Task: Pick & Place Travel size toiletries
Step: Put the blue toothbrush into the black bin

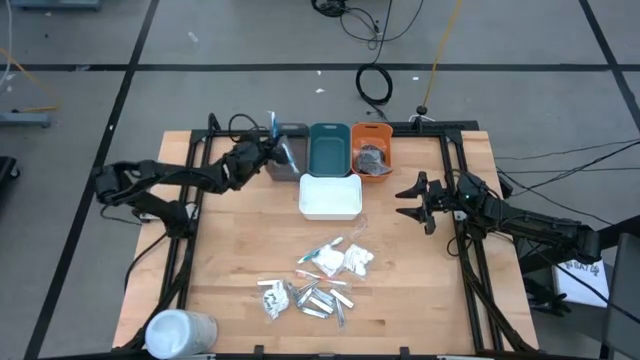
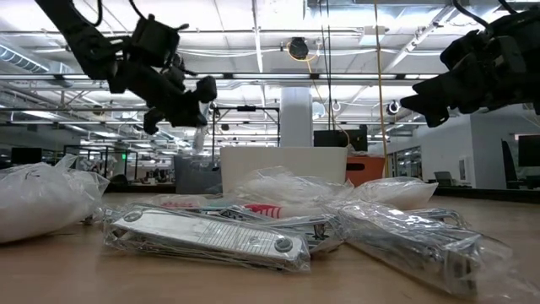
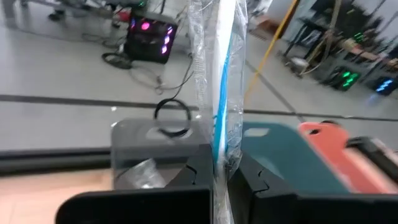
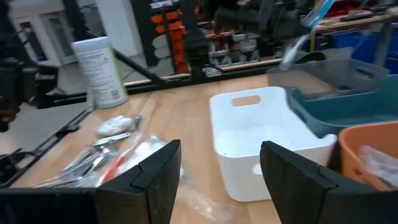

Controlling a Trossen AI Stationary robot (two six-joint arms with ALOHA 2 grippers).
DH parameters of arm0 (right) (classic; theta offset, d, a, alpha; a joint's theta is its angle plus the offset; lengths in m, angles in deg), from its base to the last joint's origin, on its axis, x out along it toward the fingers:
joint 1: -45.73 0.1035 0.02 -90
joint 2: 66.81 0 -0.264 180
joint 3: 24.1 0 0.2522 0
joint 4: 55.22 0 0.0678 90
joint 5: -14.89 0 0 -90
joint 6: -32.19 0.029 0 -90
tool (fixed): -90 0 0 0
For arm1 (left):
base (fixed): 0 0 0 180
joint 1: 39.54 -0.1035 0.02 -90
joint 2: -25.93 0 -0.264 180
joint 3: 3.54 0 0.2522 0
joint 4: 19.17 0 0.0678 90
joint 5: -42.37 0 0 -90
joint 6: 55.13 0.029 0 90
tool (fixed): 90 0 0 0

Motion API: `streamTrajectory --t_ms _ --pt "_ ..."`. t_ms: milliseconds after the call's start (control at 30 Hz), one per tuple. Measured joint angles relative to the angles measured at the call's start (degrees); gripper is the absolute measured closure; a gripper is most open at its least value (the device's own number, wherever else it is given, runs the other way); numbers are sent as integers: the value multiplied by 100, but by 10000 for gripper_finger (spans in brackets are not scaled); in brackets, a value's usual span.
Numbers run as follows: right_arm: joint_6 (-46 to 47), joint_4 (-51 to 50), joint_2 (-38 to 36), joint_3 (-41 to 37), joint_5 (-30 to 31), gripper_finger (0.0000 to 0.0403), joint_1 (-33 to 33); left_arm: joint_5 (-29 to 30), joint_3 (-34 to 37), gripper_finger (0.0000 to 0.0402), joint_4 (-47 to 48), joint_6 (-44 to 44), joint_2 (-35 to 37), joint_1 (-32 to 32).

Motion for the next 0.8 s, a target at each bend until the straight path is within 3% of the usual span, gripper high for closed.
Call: streamTrajectory --t_ms 433,800 --pt "22 18 0 -2 -9 195 -2 -211 -1050 392 708 149 -1274 -125" --pt "22 -4 0 0 -22 195 -2 -52 -1087 279 1287 -173 -1309 -127"
